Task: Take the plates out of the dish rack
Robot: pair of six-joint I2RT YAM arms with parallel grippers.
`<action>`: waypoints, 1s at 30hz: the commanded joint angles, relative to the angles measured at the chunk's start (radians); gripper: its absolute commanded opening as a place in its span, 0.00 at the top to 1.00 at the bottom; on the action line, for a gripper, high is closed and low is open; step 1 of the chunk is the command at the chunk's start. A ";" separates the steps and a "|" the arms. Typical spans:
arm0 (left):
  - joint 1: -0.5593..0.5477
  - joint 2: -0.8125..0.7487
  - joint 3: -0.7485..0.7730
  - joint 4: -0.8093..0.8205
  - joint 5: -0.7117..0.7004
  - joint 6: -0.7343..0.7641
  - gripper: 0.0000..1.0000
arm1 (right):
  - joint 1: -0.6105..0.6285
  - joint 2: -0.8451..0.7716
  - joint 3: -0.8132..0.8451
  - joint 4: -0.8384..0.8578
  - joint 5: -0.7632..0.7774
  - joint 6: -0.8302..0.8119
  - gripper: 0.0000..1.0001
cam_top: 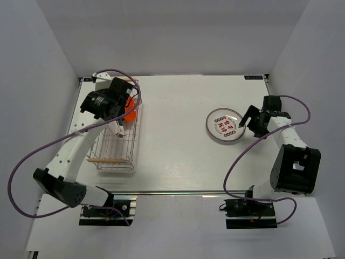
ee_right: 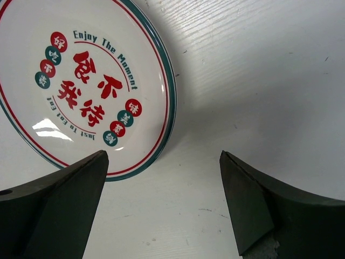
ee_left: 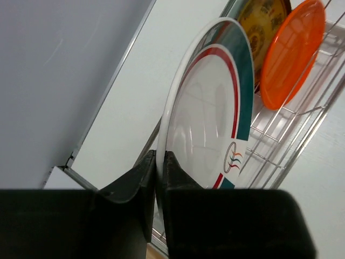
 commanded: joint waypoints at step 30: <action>-0.014 -0.190 -0.276 0.950 1.363 0.348 1.00 | 0.166 -0.267 0.000 0.444 -1.007 -0.072 0.11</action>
